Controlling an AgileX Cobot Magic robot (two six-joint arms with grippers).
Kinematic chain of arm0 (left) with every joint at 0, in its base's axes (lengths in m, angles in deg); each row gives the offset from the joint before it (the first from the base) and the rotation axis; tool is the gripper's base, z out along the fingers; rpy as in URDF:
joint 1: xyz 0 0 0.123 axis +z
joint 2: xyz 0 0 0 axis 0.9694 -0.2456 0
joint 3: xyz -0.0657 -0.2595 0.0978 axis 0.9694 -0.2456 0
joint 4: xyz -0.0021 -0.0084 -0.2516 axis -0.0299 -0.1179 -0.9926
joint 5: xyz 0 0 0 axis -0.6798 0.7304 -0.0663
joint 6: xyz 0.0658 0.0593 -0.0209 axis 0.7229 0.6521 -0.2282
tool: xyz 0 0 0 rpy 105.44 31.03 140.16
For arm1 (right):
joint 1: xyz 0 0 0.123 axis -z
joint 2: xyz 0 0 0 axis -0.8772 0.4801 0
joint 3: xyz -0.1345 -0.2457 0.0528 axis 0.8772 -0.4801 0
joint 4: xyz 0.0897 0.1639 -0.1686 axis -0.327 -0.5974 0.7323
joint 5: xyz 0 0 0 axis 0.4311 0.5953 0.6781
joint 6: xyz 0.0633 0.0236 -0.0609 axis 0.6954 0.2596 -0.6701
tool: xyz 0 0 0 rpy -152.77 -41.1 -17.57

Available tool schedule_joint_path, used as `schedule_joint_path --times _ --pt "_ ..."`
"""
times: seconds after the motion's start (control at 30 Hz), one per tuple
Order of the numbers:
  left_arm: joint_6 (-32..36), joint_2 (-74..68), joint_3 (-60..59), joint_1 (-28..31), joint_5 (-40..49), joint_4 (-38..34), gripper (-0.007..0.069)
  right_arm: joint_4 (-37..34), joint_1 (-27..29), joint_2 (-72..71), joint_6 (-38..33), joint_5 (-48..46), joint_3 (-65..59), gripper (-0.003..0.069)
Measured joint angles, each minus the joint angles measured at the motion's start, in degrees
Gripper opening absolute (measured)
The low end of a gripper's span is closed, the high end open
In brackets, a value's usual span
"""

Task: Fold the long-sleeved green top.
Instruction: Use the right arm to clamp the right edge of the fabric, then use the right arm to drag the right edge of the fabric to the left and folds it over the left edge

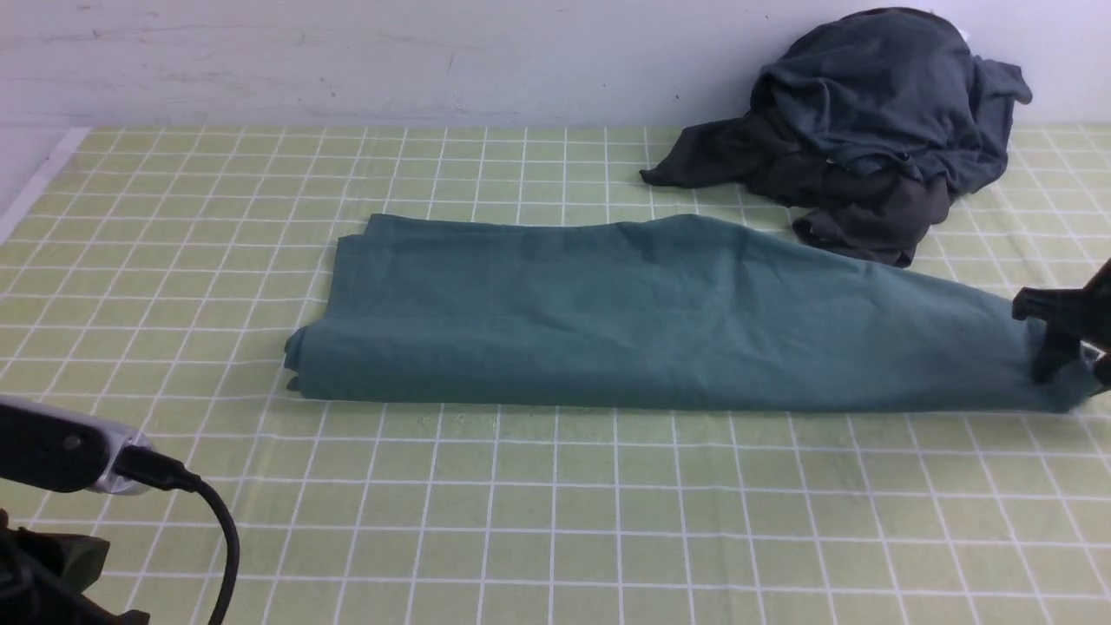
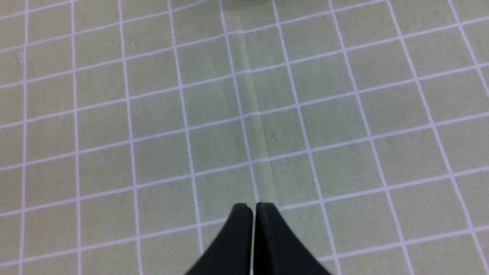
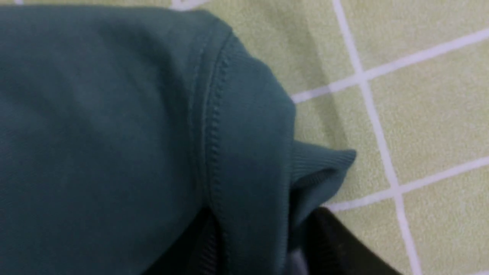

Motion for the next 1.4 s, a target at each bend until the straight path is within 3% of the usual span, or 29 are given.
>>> schedule_joint_path --times 0.13,0.2,0.43,0.57,0.7,0.77,0.83,0.97,1.17,1.4 --pt "0.00 0.00 0.00 0.00 -0.40 0.00 -0.0003 -1.93 0.06 -0.34 -5.08 0.00 0.00 0.0083" --pt "0.00 0.00 0.00 0.00 -0.44 0.00 -0.0003 -0.98 0.06 -1.38 -6.55 -0.57 0.08 0.0031" --pt "-0.22 0.00 0.00 0.00 -0.44 -0.57 -0.0003 10.01 -0.12 -8.44 -6.95 -10.15 9.26 0.0024" --pt "-0.19 0.00 0.00 0.00 -0.68 -1.50 -0.0003 8.33 -2.08 -11.16 -6.95 -16.57 16.47 0.0024" --pt "-0.19 0.00 0.00 0.00 -1.80 -2.09 -0.0003 6.39 -9.34 -12.43 -6.95 -18.92 23.37 0.0024" --pt "-0.19 0.00 0.00 0.00 -2.46 -2.52 -0.0003 5.63 -18.01 -12.66 -6.18 -18.67 26.07 0.0024" --pt "-0.19 0.00 0.00 0.00 -2.81 -2.58 -0.0003 5.23 -22.31 -12.66 -5.33 -17.58 26.45 0.0024" --pt "-0.19 0.00 0.00 0.00 -3.13 -2.59 -0.0003 4.87 -37.19 -10.20 -1.24 -9.12 26.81 0.0024" --pt "-0.19 0.00 0.00 0.00 -3.13 -3.54 -0.0003 4.83 -47.67 -0.69 2.02 1.97 26.81 0.0024" --pt "-0.19 0.00 0.00 0.00 -3.13 -3.82 -0.0003 3.14 -52.75 9.14 2.77 5.17 32.25 0.0024"
